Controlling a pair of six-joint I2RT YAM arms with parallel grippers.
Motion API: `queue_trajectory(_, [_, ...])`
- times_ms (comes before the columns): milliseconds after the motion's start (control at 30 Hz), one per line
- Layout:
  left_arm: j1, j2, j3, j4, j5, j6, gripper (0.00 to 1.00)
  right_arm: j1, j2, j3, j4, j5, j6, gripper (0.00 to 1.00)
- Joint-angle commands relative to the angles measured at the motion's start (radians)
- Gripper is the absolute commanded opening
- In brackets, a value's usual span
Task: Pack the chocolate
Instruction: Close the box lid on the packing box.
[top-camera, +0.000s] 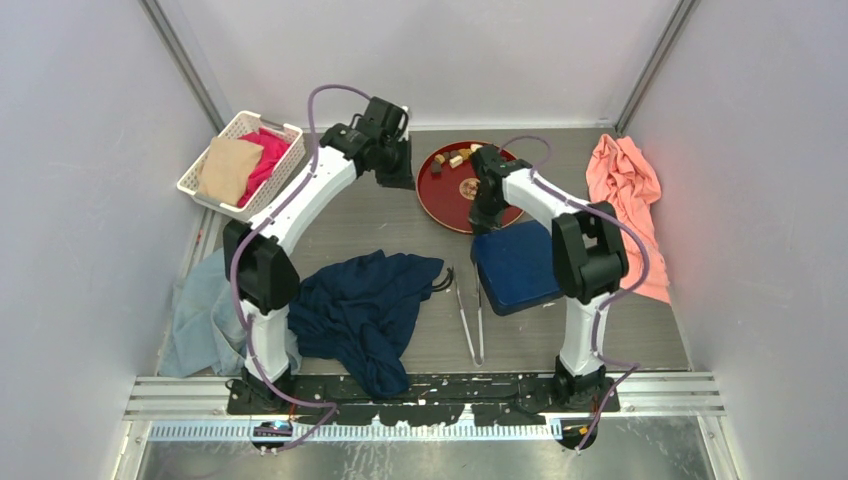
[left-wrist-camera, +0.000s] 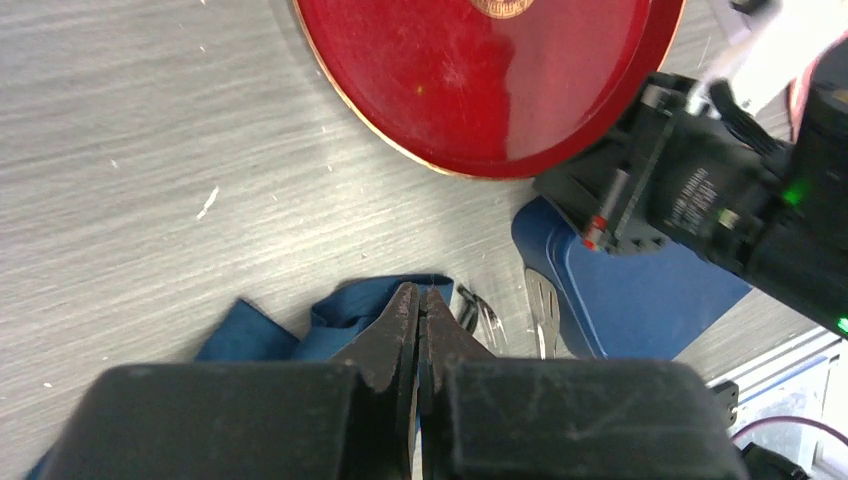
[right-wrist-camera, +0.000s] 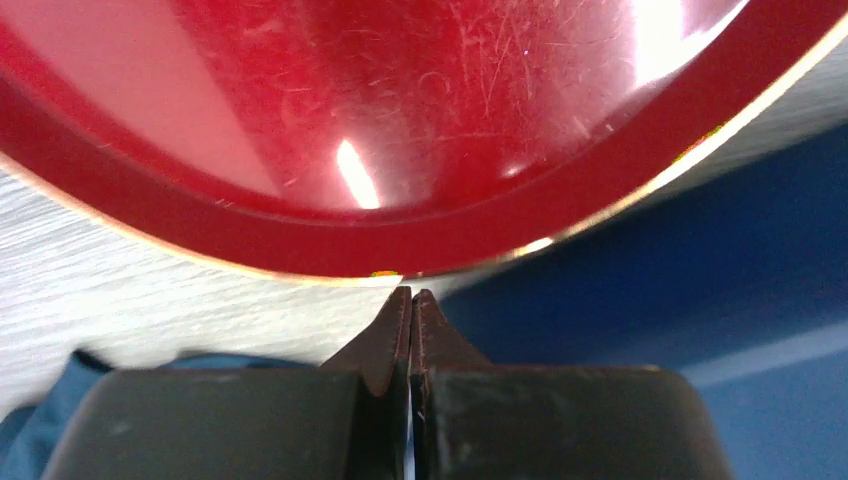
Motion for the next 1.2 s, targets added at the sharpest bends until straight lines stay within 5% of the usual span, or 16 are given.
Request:
queue_trajectory(0, [-0.013, 0.006, -0.002, 0.016, 0.026, -0.010, 0.00, 0.008, 0.015, 0.087, -0.025, -0.002, 0.001, 0.00])
queue_trajectory(333, [-0.013, 0.061, 0.106, -0.021, 0.058, 0.005, 0.00, -0.018, -0.125, 0.321, -0.150, 0.121, -0.082, 0.00])
queue_trajectory(767, [-0.013, 0.125, 0.172, -0.052, 0.065, 0.015, 0.00, 0.050, -0.116, -0.100, -0.058, -0.044, -0.027, 0.01])
queue_trajectory(1167, [-0.013, 0.166, 0.240, -0.082, 0.073, 0.032, 0.00, 0.044, -0.138, 0.200, -0.191, 0.058, -0.106, 0.00])
